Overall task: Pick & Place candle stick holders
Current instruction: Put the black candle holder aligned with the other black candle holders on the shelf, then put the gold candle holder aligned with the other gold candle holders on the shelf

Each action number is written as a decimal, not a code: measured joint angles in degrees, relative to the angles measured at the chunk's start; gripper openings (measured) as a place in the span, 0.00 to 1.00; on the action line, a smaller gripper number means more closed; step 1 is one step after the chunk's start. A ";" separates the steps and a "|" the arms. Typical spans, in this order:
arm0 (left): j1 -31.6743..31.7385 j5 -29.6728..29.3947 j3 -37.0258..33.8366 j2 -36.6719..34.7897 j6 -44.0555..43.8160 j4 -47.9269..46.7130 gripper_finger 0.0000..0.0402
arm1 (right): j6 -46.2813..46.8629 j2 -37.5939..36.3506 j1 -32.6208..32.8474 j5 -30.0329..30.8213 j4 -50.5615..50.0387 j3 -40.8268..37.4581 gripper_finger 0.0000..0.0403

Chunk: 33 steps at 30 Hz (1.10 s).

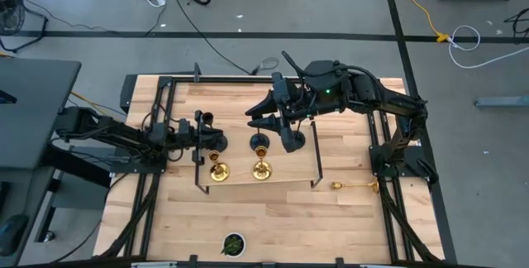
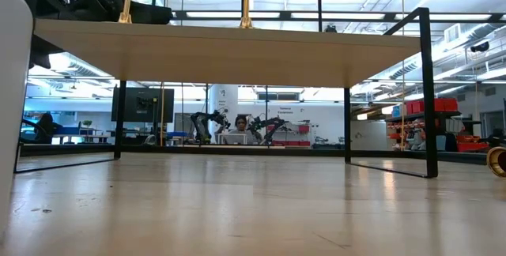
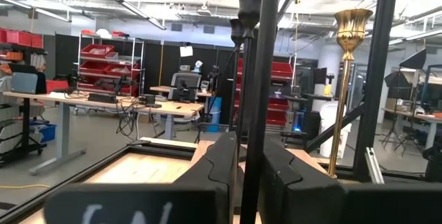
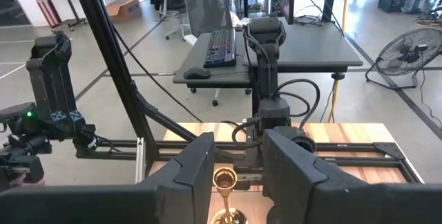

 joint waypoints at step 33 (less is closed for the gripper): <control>-0.13 0.22 -0.20 -6.02 3.84 -2.34 0.54 | 0.65 0.00 0.15 4.81 -1.42 0.00 0.31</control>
